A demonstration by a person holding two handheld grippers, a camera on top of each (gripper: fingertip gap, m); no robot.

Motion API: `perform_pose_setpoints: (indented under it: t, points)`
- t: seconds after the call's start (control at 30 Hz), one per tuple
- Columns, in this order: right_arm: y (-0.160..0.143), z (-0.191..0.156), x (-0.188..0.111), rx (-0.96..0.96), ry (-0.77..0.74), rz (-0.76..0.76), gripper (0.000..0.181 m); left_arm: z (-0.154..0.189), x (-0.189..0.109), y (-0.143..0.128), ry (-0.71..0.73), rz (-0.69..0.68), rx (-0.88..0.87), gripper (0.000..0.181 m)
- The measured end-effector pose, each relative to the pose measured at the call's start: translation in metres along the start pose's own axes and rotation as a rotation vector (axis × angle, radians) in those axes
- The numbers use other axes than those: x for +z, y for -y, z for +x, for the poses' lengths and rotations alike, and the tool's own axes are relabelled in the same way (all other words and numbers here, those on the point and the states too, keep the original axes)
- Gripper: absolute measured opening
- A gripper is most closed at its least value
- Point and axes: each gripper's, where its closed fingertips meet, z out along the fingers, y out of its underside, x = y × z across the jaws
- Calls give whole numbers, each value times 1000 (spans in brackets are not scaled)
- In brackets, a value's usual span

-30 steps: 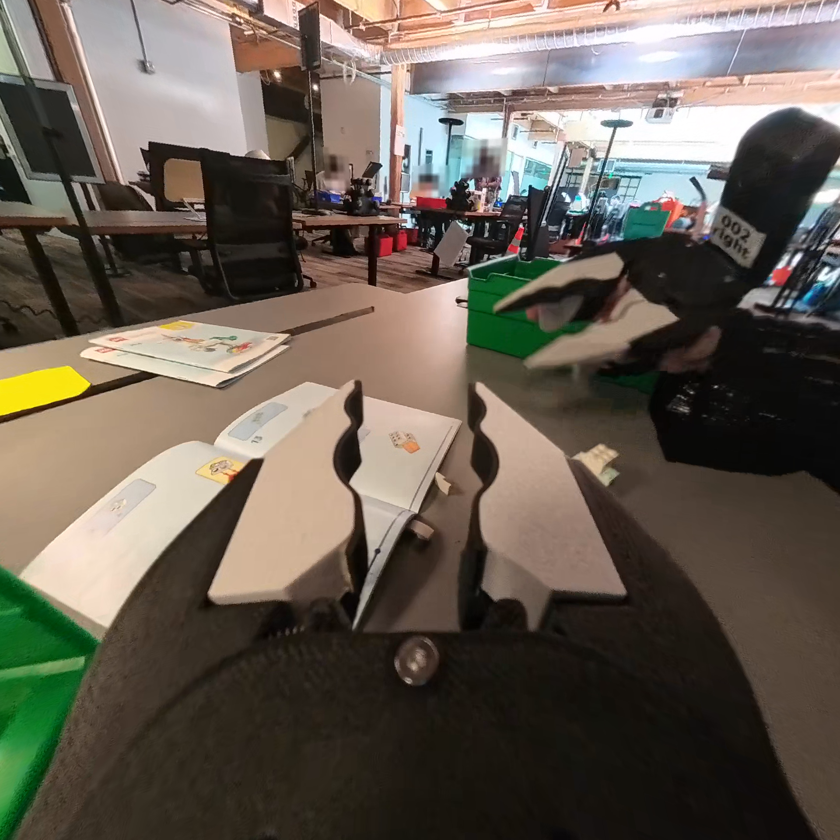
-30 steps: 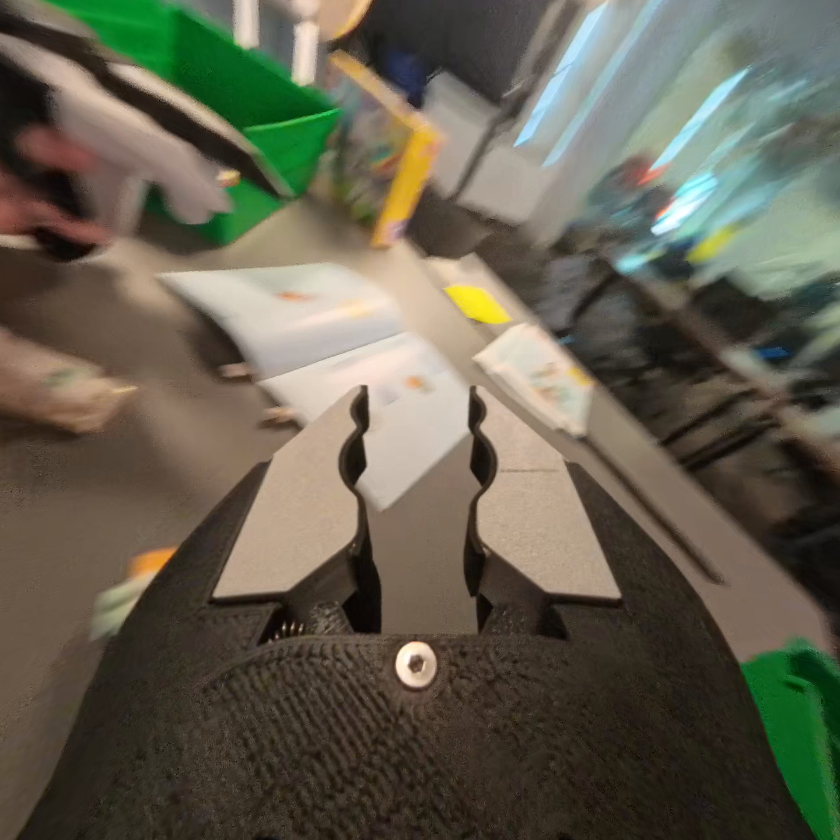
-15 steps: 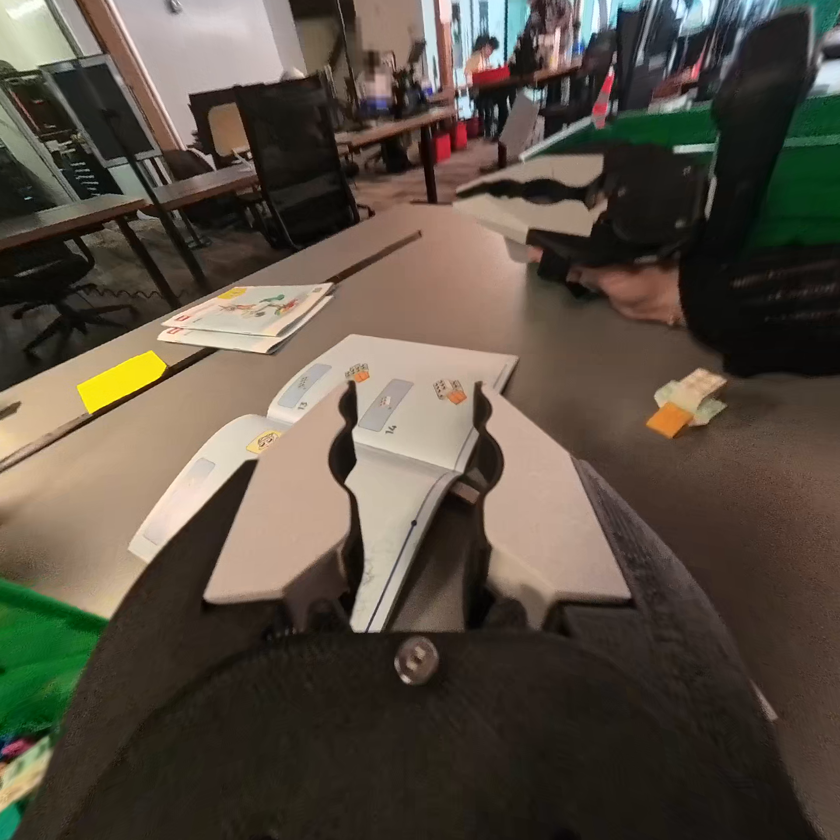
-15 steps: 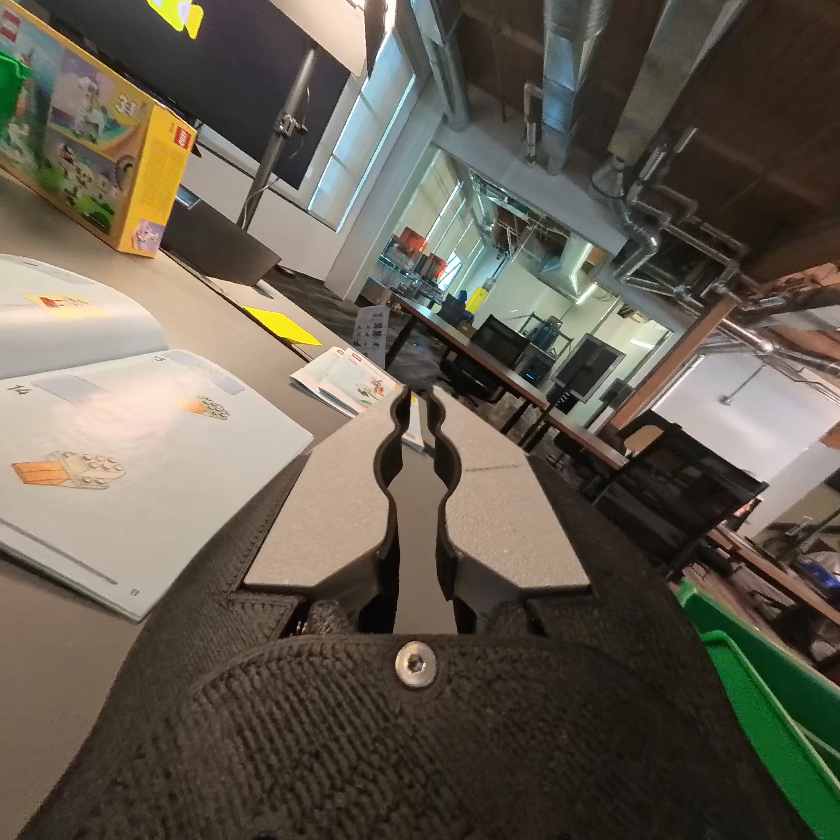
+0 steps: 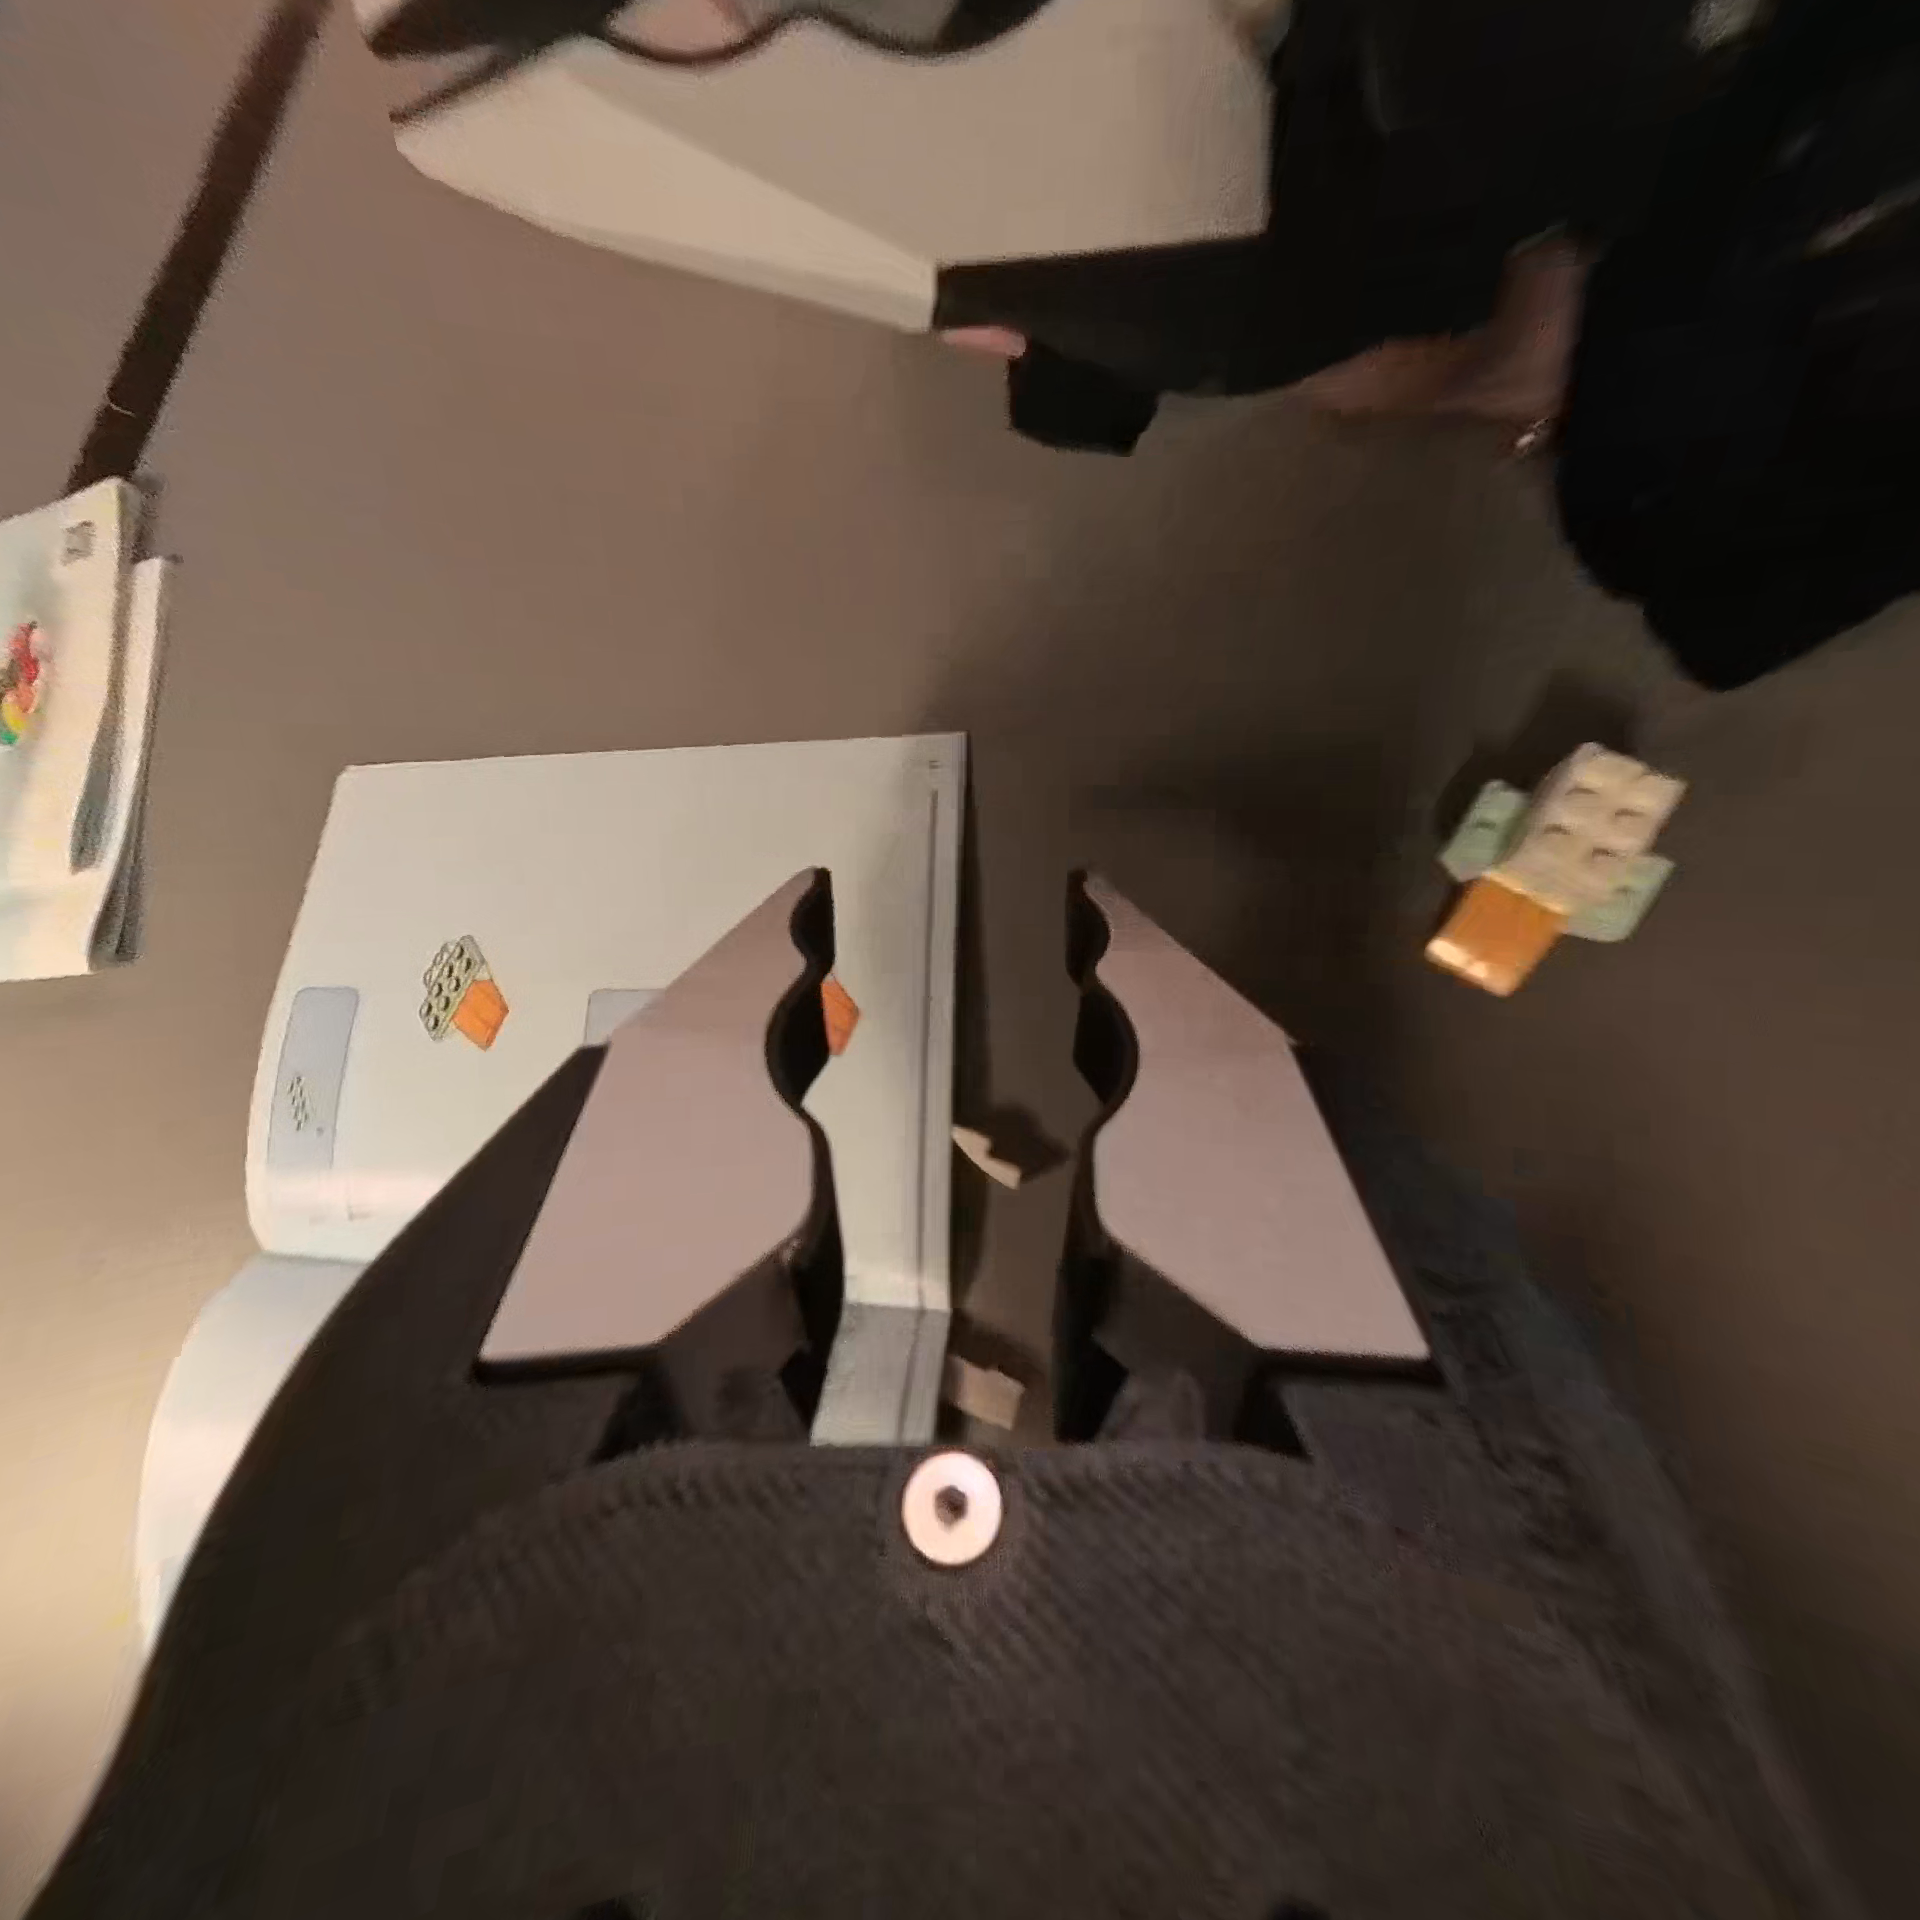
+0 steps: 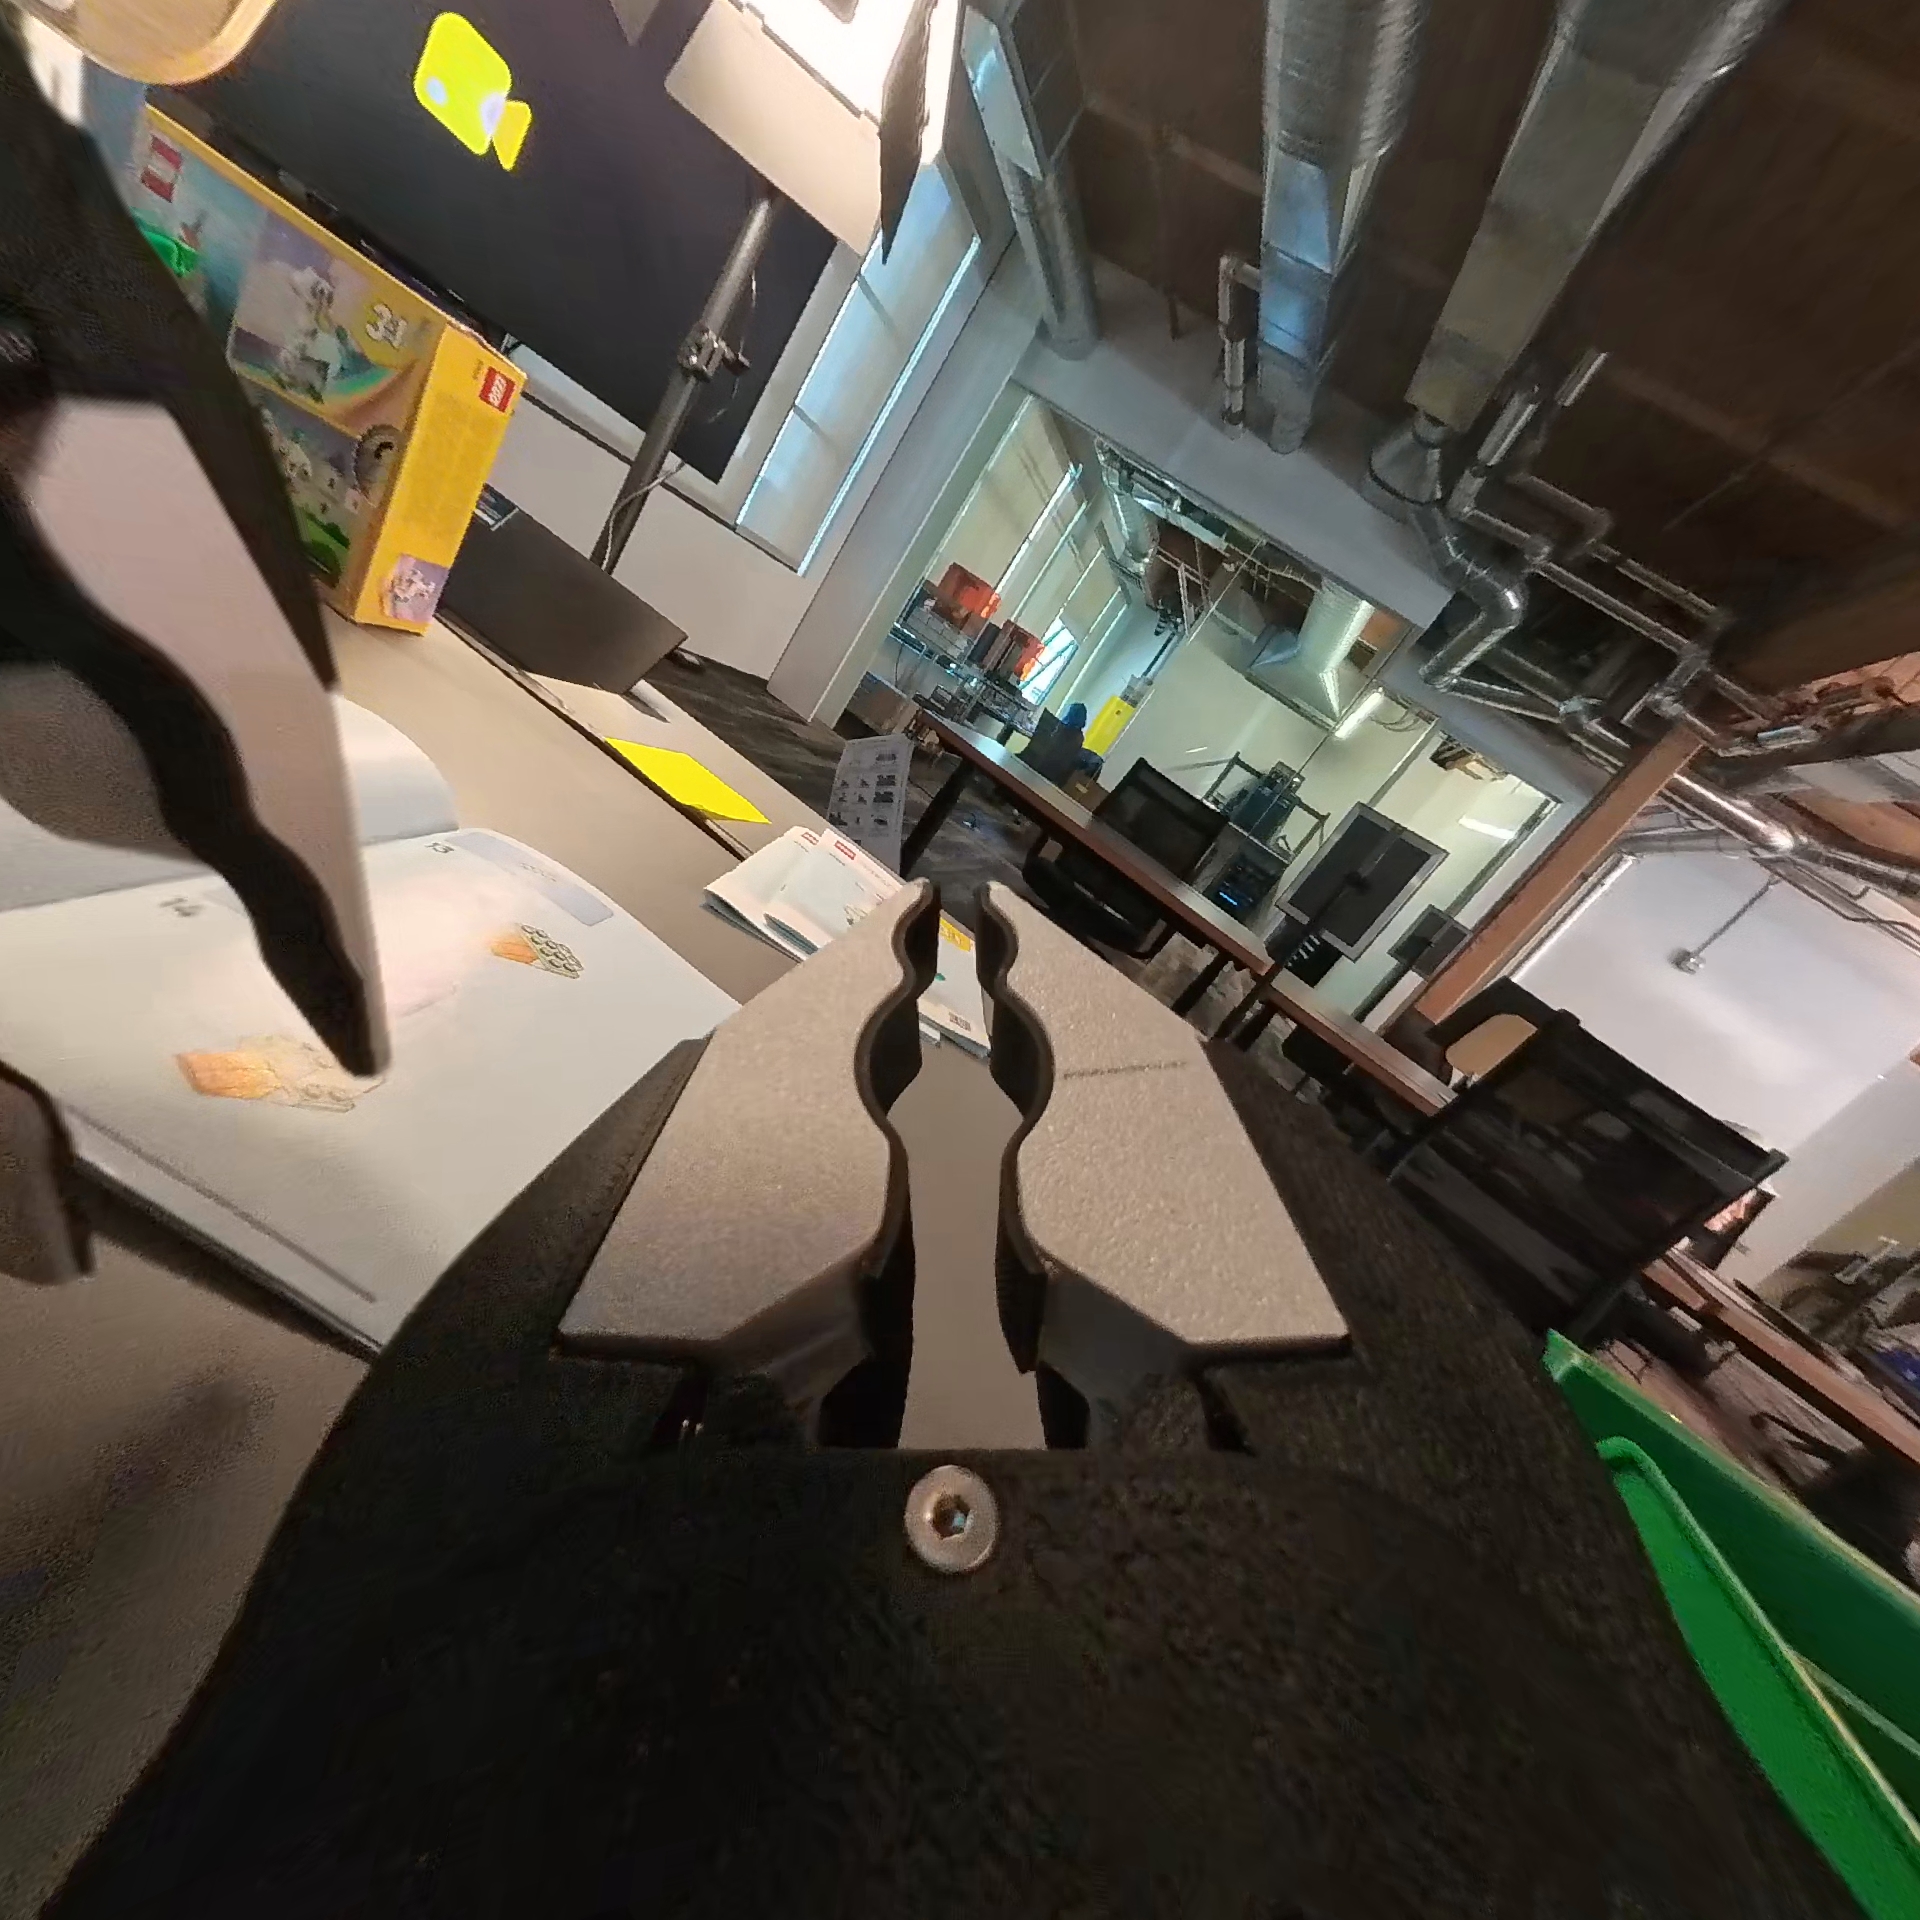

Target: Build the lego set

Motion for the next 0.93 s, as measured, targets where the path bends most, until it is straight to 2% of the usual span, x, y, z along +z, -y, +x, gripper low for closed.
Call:
perform_pose_setpoints:
  t: [0.17, 0.3, 0.4, 0.67, 0.8, 0.93]
  points:
    - [-1, 1, 1, 21, 3, -2, 4, -8, 24, -8, -45, -111, 23, 42]
    - [-2, 2, 2, 45, 8, -8, 5, -13, 28, -8, -91, -117, -16, 40]
    - [-4, 2, 2, 59, 13, -12, 4, -12, 30, -8, -151, -79, -73, 27]
    - [-14, -8, 3, 93, 109, -72, 9, -11, 27, -4, -305, 84, -289, 15]
    - [-20, -16, 0, -19, 163, -115, 10, -13, 24, -2, -367, 158, -375, 1]
    - [-28, -24, -6, -123, 210, -151, 10, -13, 24, -2, -398, 162, -406, 0]
